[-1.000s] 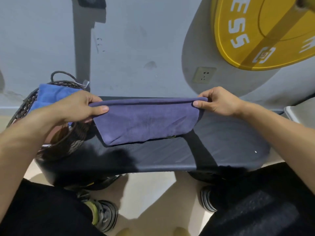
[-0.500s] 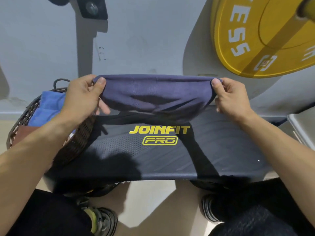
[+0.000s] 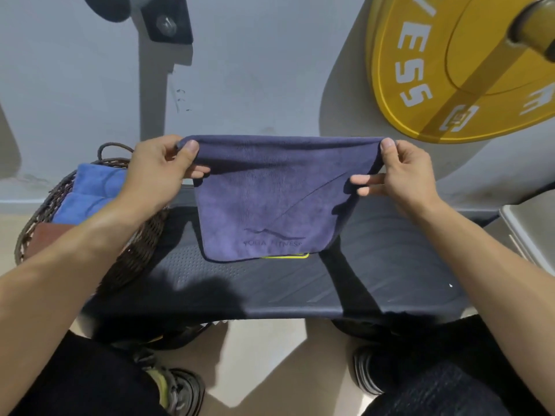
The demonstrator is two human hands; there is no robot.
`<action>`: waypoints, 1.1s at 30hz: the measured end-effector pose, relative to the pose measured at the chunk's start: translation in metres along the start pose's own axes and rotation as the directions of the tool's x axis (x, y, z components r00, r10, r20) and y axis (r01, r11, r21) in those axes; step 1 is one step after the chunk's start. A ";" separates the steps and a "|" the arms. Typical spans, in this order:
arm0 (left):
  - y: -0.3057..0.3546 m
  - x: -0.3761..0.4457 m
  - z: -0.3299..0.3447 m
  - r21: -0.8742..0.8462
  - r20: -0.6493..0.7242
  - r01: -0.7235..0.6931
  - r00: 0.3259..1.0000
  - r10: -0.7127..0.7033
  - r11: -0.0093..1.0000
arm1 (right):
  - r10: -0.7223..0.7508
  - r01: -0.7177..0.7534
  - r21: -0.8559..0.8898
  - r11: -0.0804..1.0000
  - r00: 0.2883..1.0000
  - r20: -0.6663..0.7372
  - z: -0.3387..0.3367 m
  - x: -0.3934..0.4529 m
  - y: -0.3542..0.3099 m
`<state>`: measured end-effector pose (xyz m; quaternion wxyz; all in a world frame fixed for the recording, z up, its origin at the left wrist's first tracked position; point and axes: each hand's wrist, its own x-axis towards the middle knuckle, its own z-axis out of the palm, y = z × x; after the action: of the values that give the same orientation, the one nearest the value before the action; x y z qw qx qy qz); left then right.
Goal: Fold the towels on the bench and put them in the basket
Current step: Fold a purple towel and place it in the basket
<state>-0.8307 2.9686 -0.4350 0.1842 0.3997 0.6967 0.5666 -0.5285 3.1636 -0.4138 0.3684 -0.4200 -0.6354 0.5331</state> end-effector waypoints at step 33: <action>-0.113 -0.100 -0.010 0.564 0.504 0.135 0.725 -0.469 0.814 | 0.616 -0.449 -0.450 0.772 0.702 0.358 -0.018 -0.097 0.123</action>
<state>-0.8159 2.8813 -0.5575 0.3890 0.4731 0.7727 0.1666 -0.4582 3.0903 -0.5346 -0.0518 -0.4950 -0.6346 0.5913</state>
